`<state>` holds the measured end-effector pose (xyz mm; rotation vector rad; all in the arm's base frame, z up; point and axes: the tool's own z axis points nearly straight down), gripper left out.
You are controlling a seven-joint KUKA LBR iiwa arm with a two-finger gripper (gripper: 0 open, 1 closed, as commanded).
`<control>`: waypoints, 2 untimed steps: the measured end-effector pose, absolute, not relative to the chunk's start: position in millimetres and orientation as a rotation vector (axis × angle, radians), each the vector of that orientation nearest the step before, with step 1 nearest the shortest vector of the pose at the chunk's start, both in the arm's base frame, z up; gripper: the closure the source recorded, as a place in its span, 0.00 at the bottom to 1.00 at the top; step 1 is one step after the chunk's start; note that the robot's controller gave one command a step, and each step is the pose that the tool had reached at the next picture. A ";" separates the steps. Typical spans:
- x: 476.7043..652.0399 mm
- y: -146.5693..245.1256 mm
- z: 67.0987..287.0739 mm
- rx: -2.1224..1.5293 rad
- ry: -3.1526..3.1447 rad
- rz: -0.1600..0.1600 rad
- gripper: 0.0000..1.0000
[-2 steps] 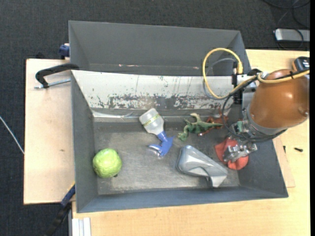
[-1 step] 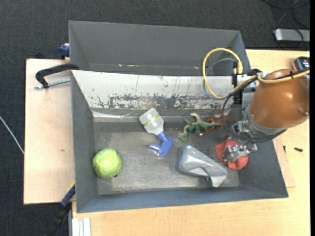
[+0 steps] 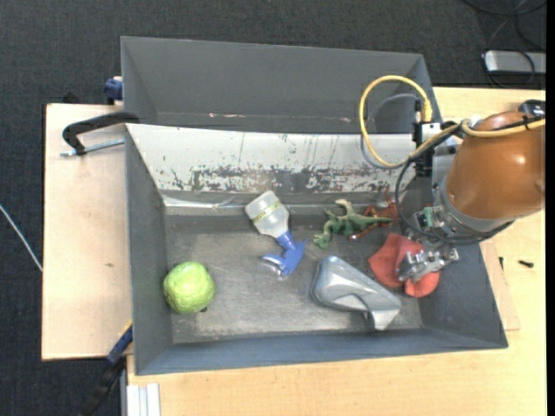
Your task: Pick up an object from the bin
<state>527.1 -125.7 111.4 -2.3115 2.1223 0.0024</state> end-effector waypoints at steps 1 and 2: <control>541.2 -124.7 141.2 -2.317 2.114 -0.003 1.00; 525.4 -128.5 164.7 -2.305 2.132 0.002 1.00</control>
Offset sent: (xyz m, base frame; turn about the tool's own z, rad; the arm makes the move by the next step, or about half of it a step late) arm -0.0050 -0.0050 0.0559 0.0078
